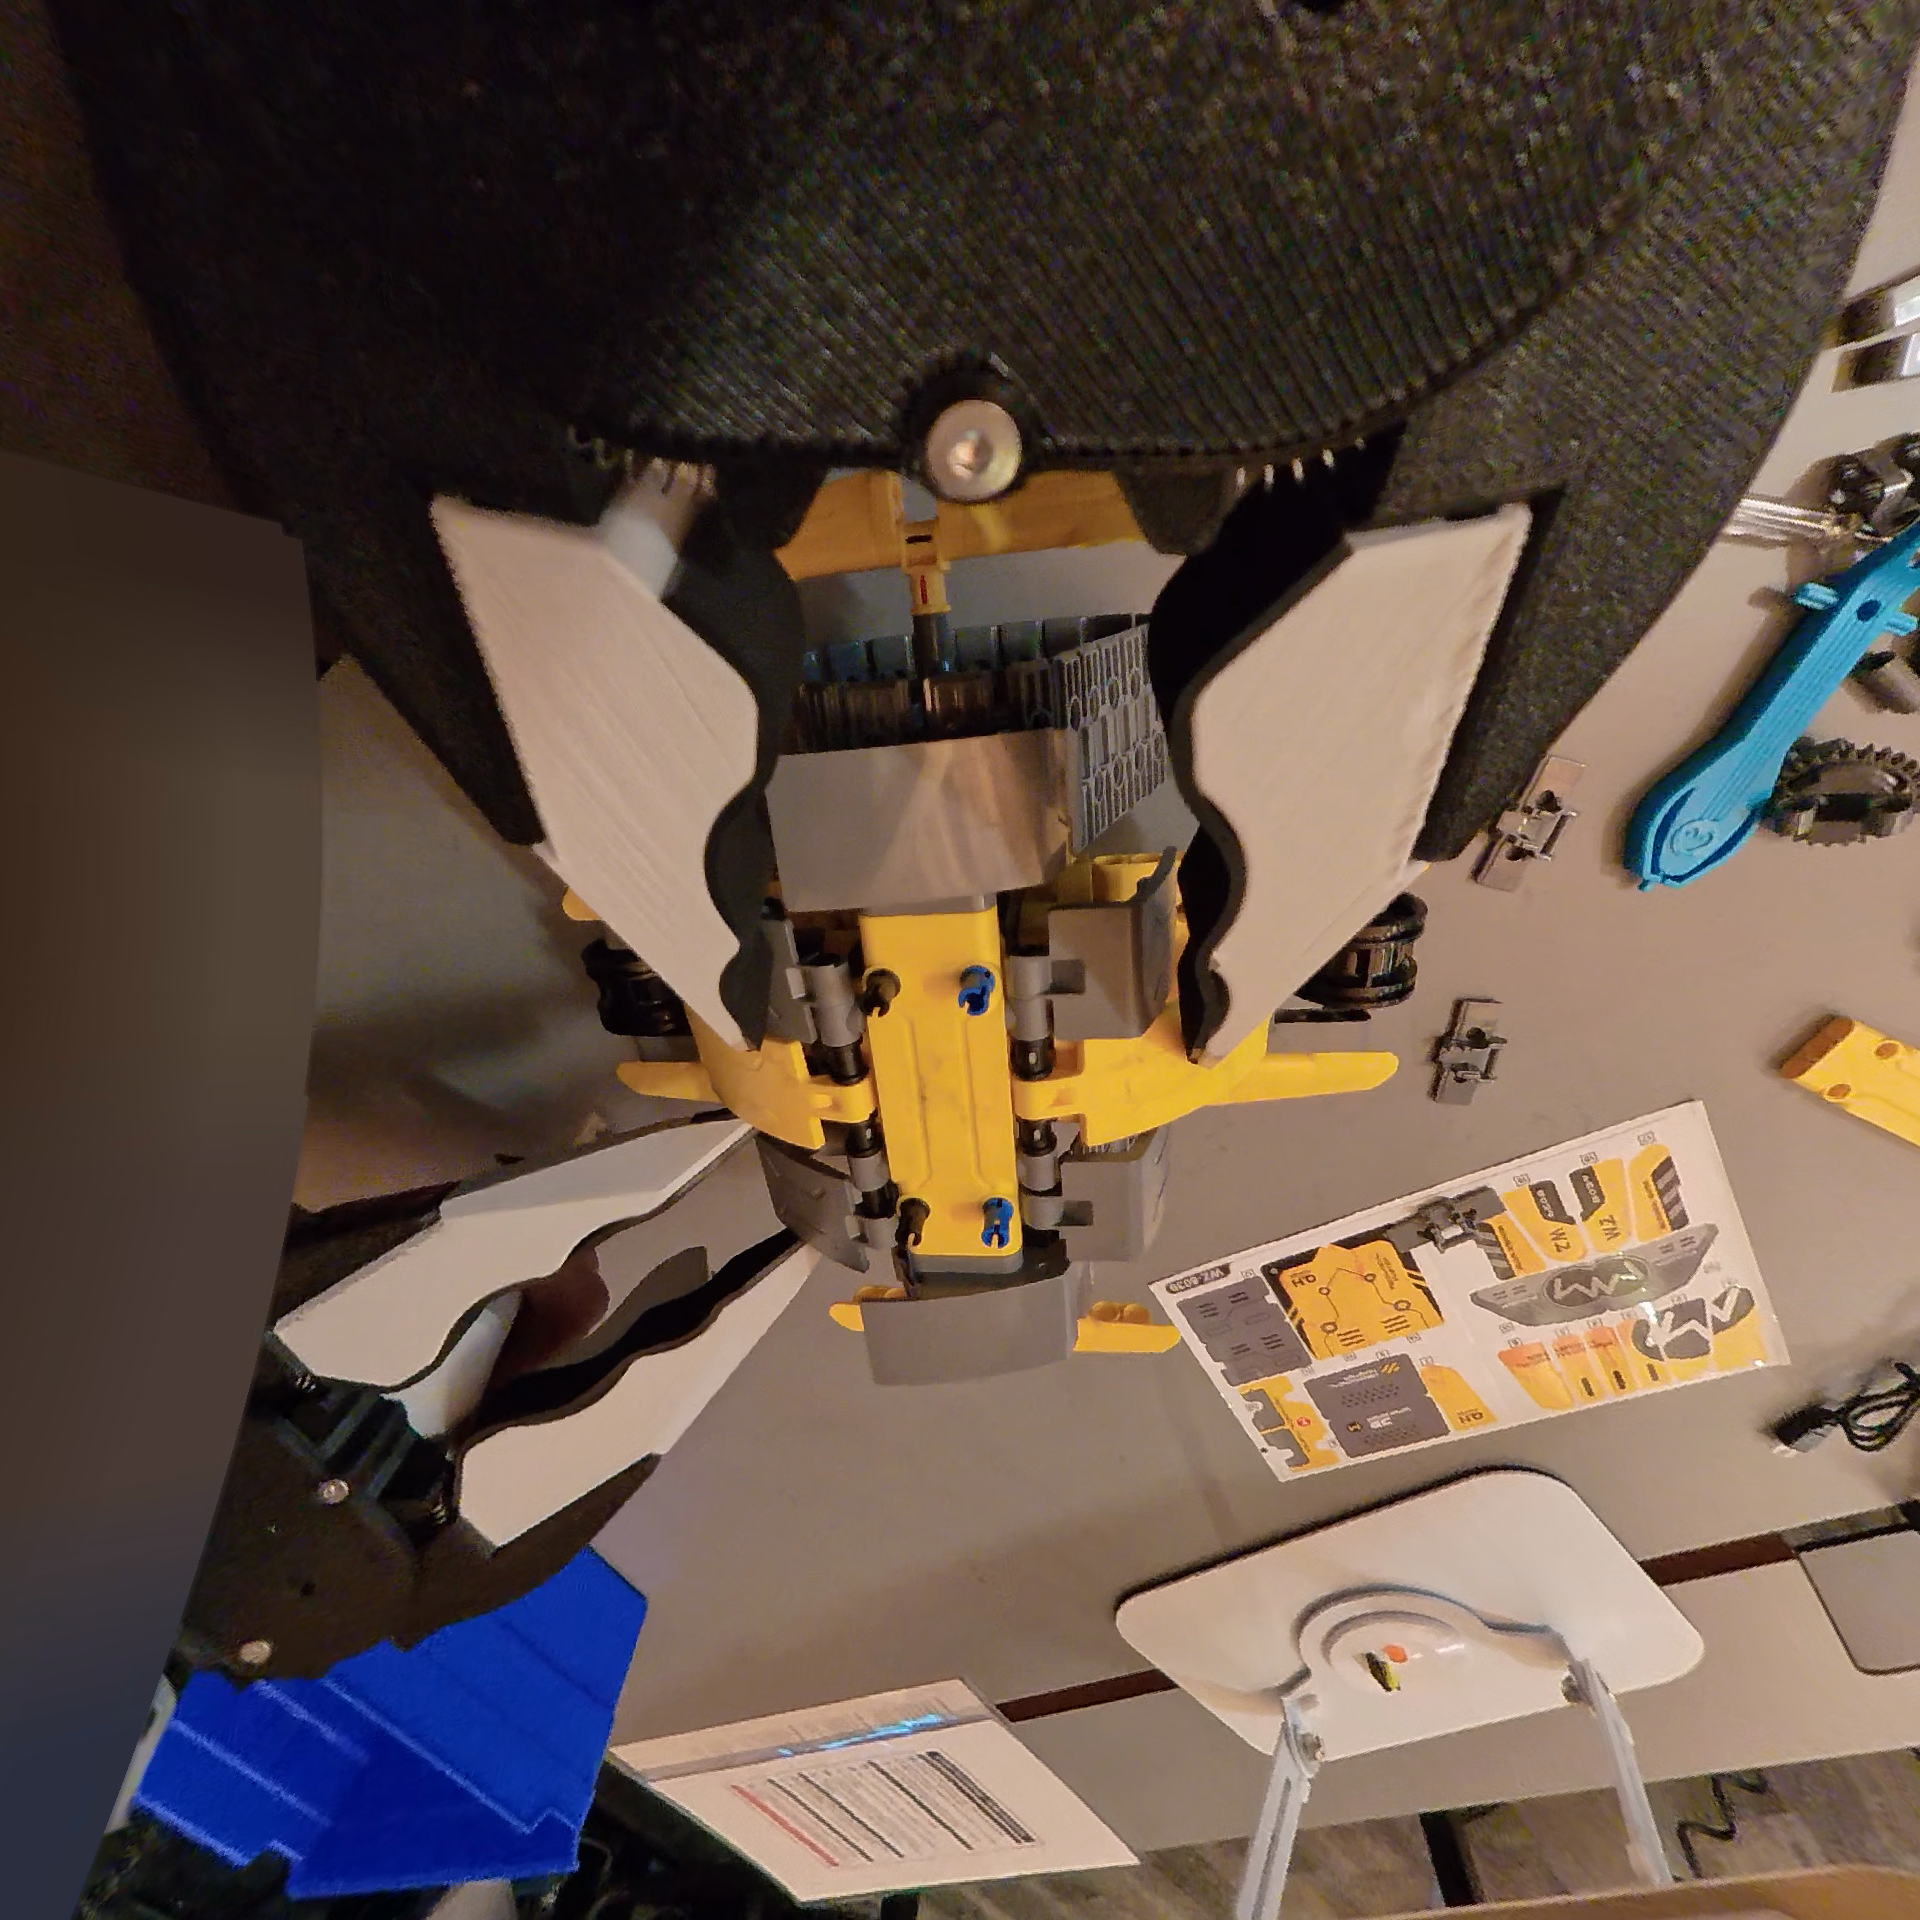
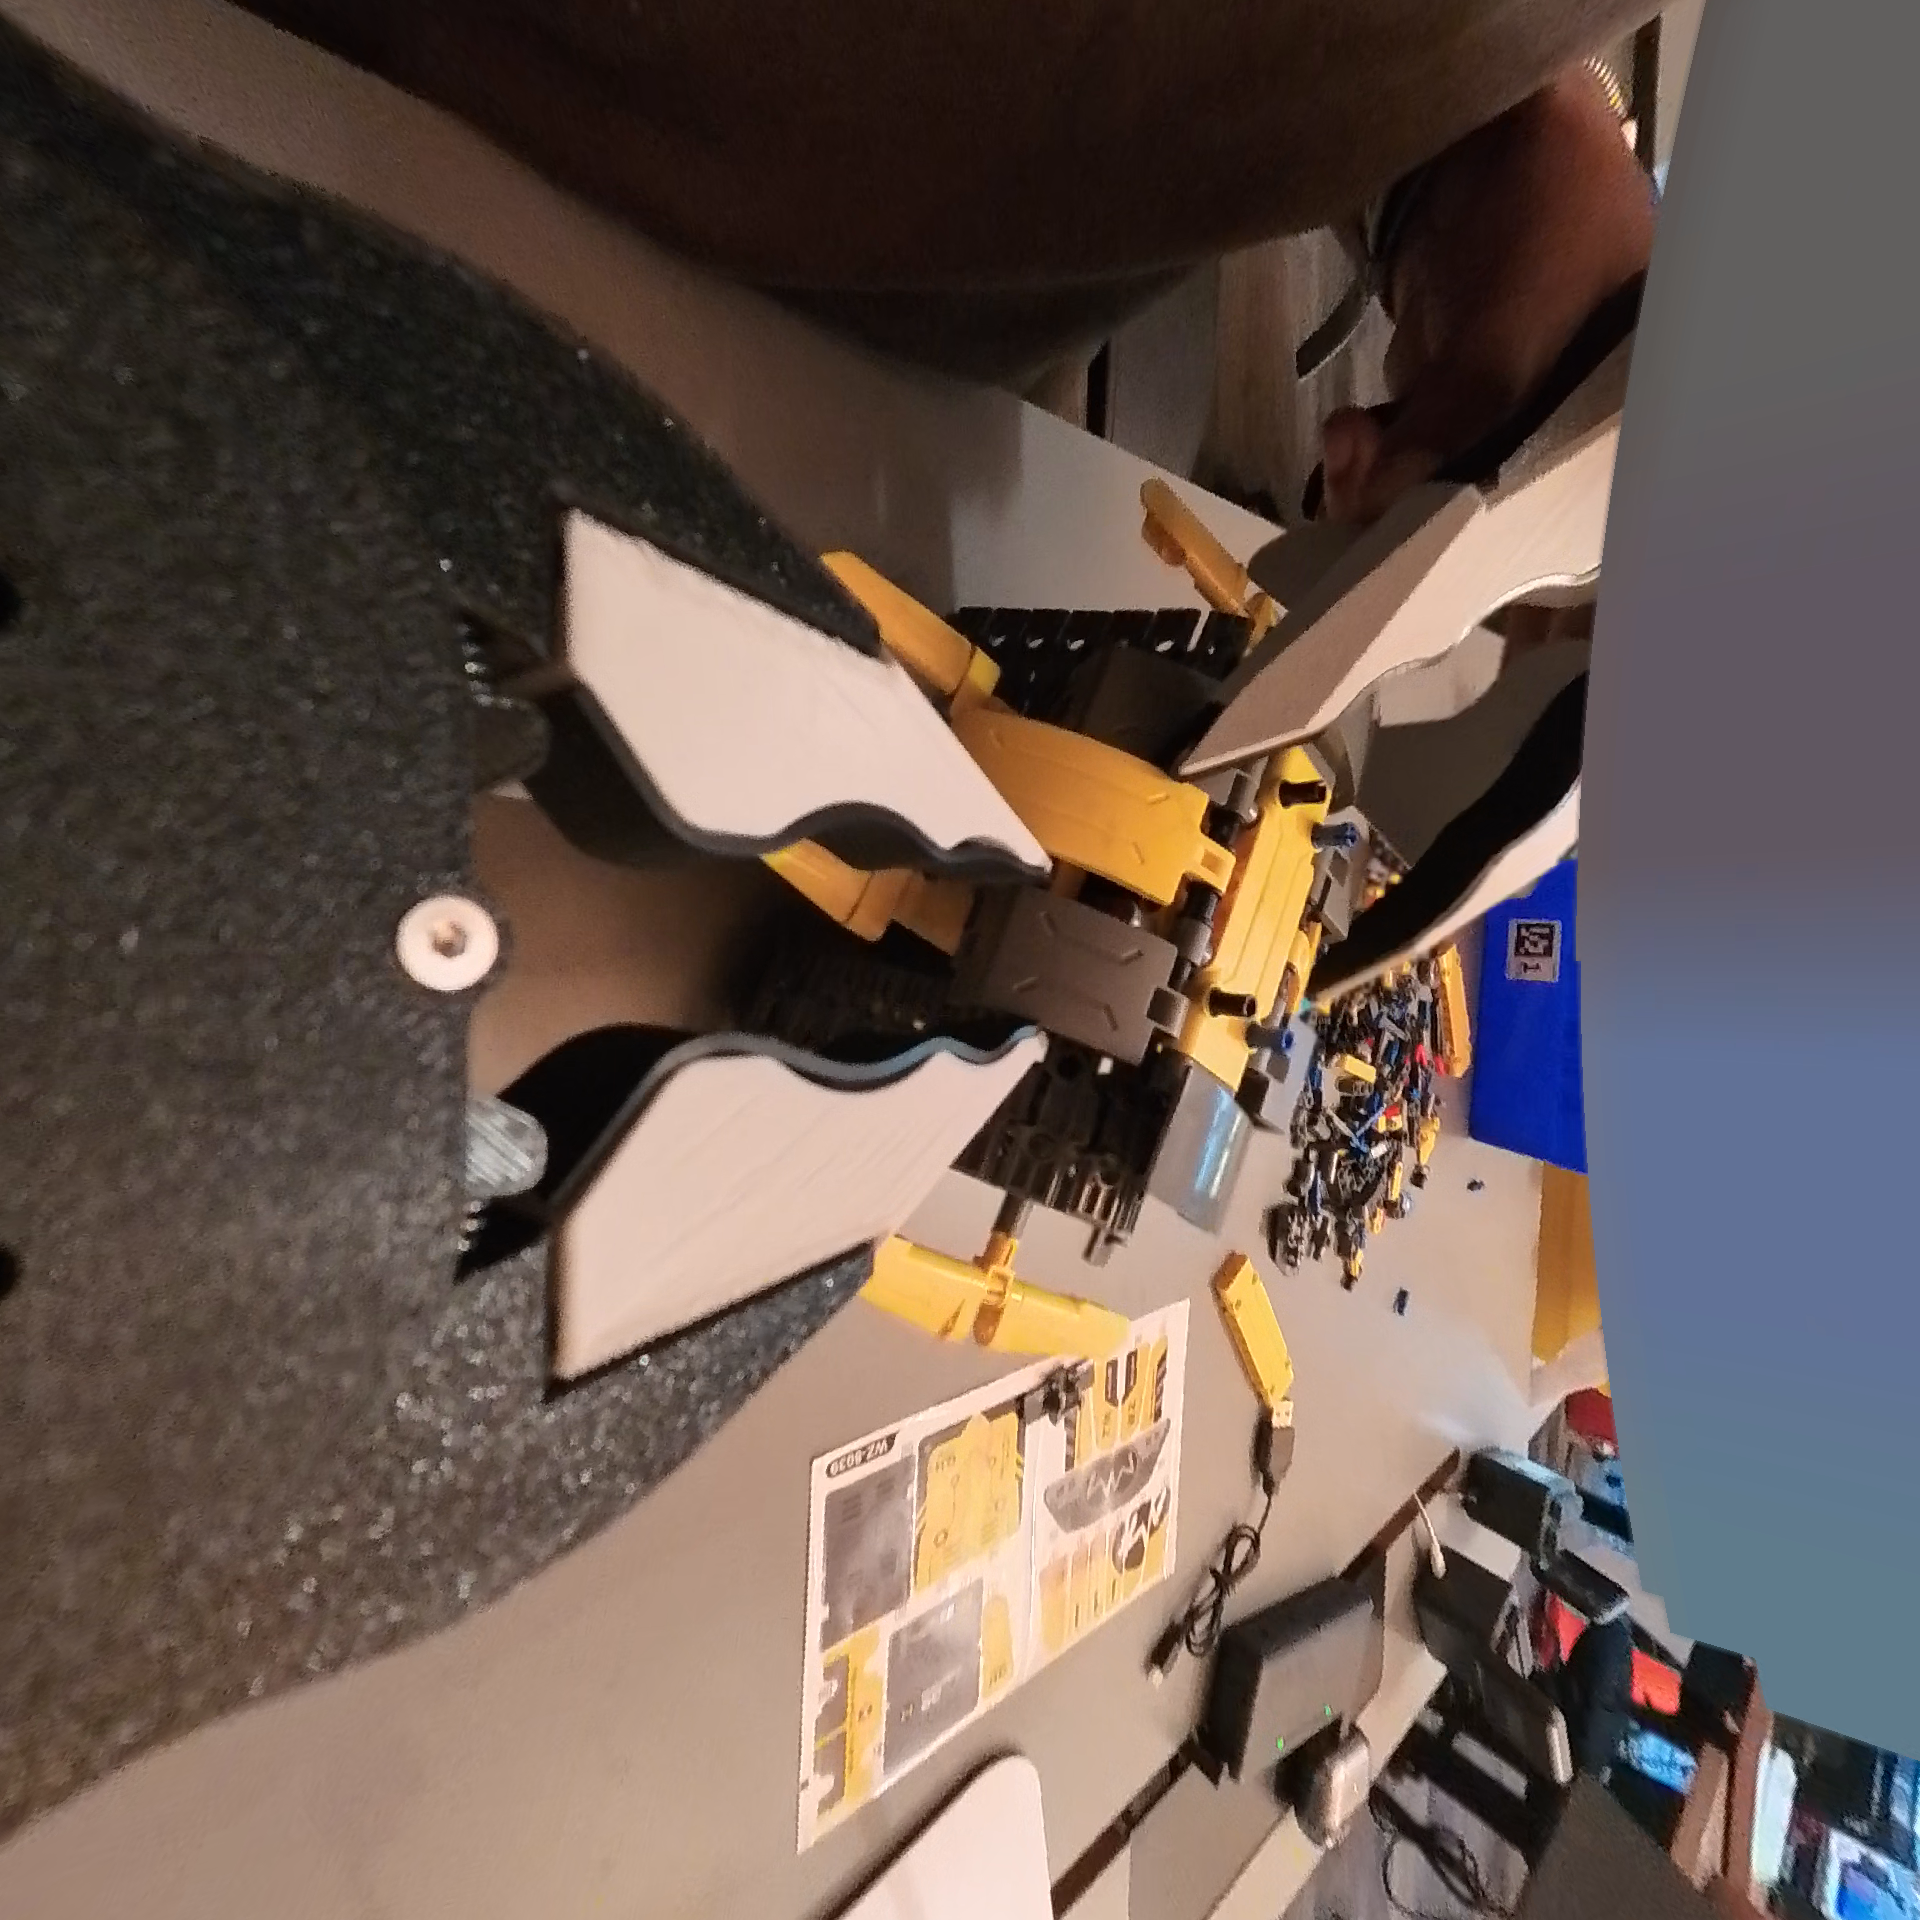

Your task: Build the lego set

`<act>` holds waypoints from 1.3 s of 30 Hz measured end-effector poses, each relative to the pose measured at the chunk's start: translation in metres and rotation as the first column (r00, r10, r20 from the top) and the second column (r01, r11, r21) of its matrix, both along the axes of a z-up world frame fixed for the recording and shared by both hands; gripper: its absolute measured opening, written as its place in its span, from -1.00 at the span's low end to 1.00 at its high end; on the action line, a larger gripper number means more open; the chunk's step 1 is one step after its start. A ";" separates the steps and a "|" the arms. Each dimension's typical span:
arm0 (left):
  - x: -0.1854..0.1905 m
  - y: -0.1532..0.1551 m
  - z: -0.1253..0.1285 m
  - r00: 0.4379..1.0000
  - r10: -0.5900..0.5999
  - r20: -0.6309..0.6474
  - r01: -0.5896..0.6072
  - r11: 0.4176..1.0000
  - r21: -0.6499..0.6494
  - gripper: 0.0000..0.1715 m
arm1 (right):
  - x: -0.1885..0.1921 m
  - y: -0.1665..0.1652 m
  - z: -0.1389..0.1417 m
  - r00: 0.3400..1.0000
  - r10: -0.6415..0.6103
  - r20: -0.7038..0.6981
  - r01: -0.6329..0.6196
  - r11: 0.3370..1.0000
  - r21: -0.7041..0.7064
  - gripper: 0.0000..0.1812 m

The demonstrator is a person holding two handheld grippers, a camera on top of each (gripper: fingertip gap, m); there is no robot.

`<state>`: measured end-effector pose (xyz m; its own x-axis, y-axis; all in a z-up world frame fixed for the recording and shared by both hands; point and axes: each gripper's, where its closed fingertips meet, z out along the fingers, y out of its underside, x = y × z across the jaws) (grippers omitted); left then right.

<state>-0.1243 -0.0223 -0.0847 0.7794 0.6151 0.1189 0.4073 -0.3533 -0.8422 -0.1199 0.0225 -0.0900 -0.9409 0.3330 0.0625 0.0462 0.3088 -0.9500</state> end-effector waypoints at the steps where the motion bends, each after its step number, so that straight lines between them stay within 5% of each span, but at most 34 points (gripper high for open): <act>1: 0.000 0.000 0.000 1.000 -0.003 -0.004 0.003 1.000 -0.004 -0.10 | 0.000 0.000 0.000 1.000 0.012 0.012 -0.012 1.000 -0.002 -0.73; 23: -0.002 -0.001 0.000 1.000 -0.012 -0.020 0.012 1.000 -0.009 -0.10 | -0.007 -0.003 0.000 0.987 0.004 0.159 -0.005 1.000 0.006 -0.74; 32: -0.003 0.000 0.001 0.999 0.003 -0.041 -0.004 1.000 -0.023 -0.11 | -0.009 -0.005 0.001 0.998 -0.002 0.069 0.002 1.000 0.000 -0.75; 39: -0.003 0.001 0.001 0.999 -0.003 -0.047 0.002 1.000 -0.028 -0.11 | -0.008 -0.005 -0.001 0.989 0.060 0.138 -0.060 0.998 -0.002 -0.75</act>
<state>-0.1269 -0.0213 -0.0840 0.7853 0.6158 0.0646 0.3663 -0.3779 -0.8503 -0.1275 0.0178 -0.0910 -0.9587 0.2758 -0.0688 0.1582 0.3166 -0.9353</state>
